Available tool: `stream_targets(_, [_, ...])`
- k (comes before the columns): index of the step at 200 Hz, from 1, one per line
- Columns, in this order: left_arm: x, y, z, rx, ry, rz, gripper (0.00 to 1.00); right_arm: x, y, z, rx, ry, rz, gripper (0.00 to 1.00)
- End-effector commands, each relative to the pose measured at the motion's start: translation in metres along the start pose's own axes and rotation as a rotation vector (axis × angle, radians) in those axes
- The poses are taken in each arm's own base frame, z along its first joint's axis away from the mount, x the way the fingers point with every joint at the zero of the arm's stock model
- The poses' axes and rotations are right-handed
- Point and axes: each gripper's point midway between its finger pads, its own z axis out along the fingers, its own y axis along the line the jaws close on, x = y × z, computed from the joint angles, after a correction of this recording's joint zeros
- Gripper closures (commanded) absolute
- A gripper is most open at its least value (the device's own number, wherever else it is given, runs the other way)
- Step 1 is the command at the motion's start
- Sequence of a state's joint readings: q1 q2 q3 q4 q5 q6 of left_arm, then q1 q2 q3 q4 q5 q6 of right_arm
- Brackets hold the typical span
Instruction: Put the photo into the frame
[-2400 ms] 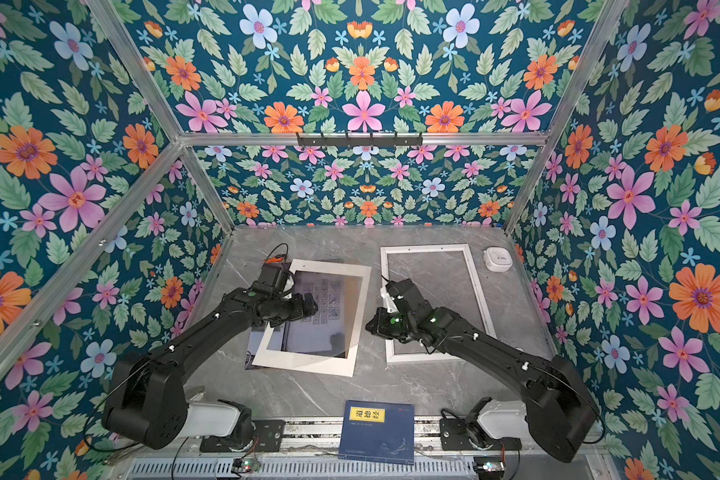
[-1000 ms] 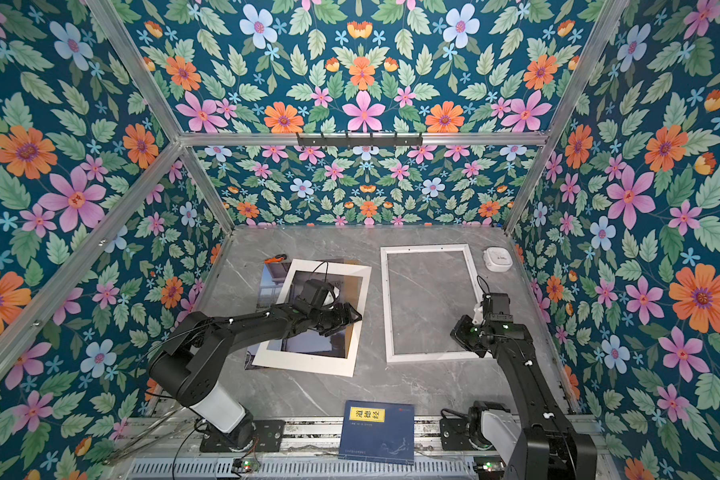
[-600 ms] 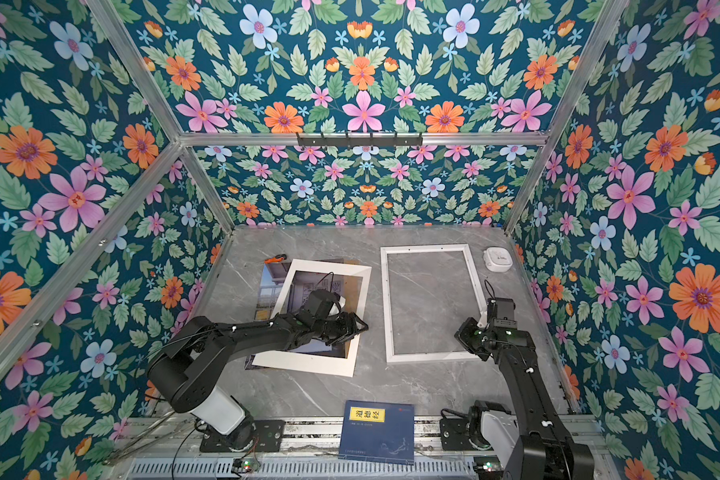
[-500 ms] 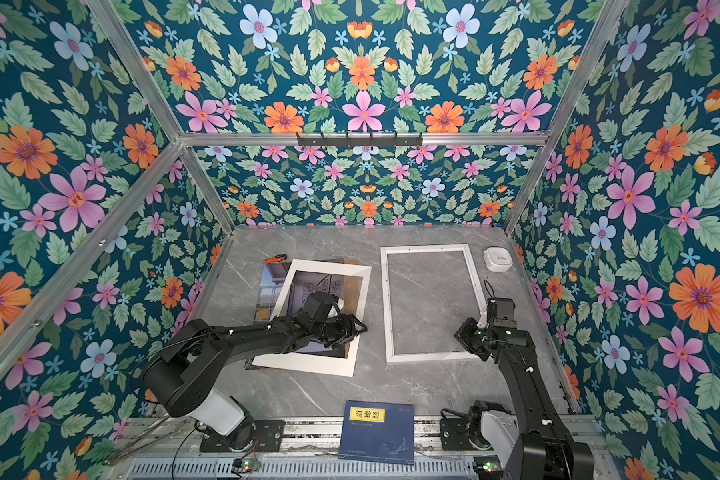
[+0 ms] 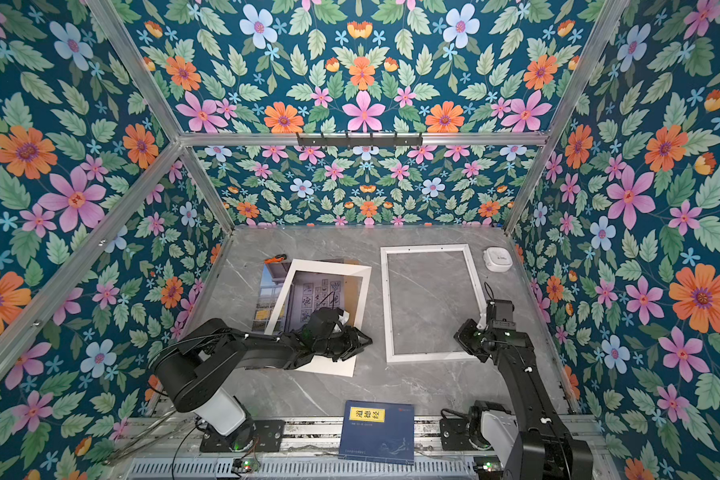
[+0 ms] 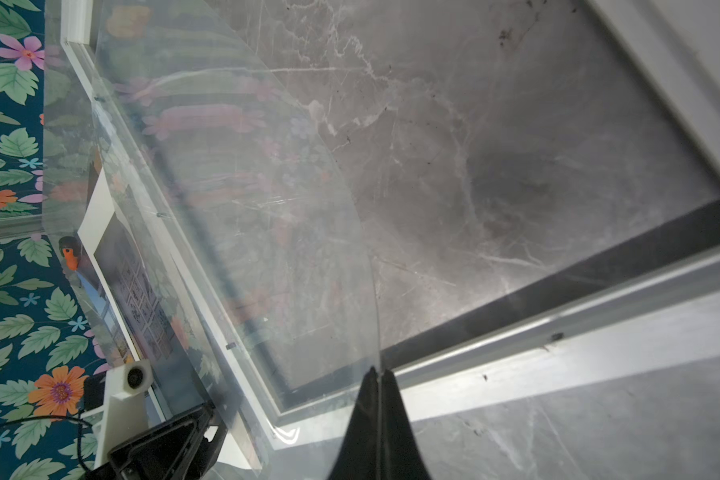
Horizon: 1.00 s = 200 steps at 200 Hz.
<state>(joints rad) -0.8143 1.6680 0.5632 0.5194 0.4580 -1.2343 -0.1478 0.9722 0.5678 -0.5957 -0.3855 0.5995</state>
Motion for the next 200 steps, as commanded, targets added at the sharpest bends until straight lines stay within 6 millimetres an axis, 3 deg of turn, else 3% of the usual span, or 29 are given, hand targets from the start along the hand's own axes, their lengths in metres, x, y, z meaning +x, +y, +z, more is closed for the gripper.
stream_targets(1, [-0.004,-0.02,0.004,0.088,-0.021,0.002,0.56,-0.002,0.002,-0.001,-0.01,-0.014,-0.003,1.0])
stream_targets(28, [-0.007,-0.025,0.004,0.106,-0.039,0.011,0.65,0.001,0.0,-0.002,-0.01,-0.016,0.004,1.0])
stream_targets(59, [-0.011,-0.029,0.004,0.114,-0.057,0.022,0.89,0.003,-0.001,-0.006,-0.012,-0.029,0.011,1.0])
stream_targets(95, [-0.015,-0.041,0.004,0.071,-0.06,0.09,1.0,-0.001,0.015,-0.019,-0.085,-0.076,-0.021,1.0])
stream_targets(169, [-0.027,-0.075,-0.006,0.027,-0.078,0.204,1.0,-0.012,0.038,-0.057,-0.155,-0.198,-0.07,1.0])
stream_targets(200, [-0.032,-0.088,-0.003,0.032,-0.075,0.237,1.0,-0.016,0.035,-0.068,-0.131,-0.258,-0.071,1.0])
